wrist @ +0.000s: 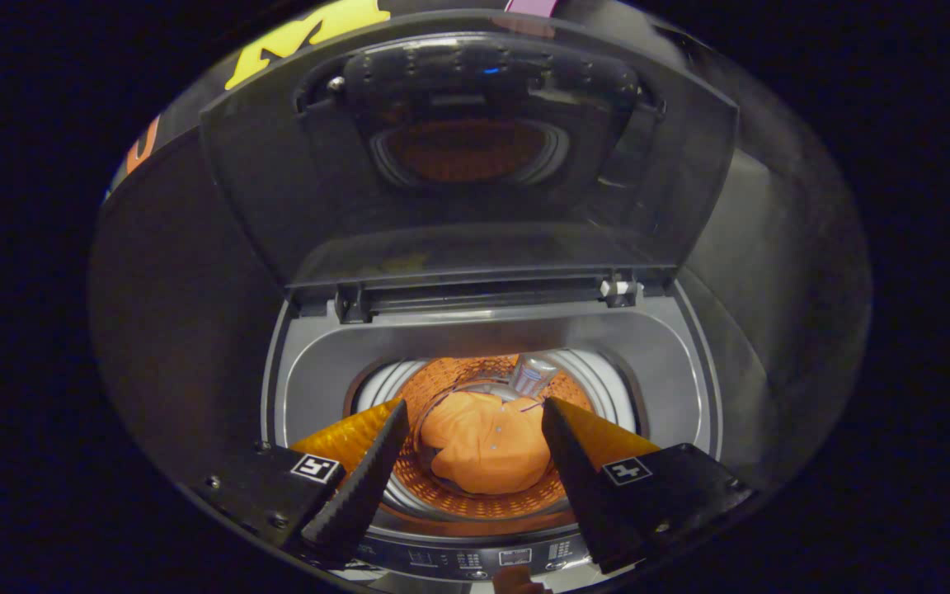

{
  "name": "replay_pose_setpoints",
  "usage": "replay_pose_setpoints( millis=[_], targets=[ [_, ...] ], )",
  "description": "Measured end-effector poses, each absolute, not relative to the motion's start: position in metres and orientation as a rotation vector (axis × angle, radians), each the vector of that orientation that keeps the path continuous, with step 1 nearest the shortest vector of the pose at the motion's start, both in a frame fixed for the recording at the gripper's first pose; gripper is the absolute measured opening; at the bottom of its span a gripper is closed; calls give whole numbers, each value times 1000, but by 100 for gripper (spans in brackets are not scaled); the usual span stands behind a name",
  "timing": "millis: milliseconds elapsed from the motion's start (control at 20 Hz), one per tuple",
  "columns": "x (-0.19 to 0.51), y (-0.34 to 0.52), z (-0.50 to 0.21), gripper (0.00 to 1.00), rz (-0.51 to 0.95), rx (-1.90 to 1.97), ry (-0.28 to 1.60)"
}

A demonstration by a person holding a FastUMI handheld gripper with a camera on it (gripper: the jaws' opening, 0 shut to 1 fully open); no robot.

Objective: Put the clothes into the washing machine and then close the washing machine lid.

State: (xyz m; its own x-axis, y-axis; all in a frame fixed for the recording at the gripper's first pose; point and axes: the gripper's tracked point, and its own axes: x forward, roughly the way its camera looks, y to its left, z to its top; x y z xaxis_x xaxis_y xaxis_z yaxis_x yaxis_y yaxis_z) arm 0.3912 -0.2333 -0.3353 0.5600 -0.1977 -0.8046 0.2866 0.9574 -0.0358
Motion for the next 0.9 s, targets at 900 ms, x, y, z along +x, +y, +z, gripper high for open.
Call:
replay_pose_setpoints(
  millis=[900],
  targets=[
    [408, -214, -139, 100, -238, 115, 611]
  ],
)
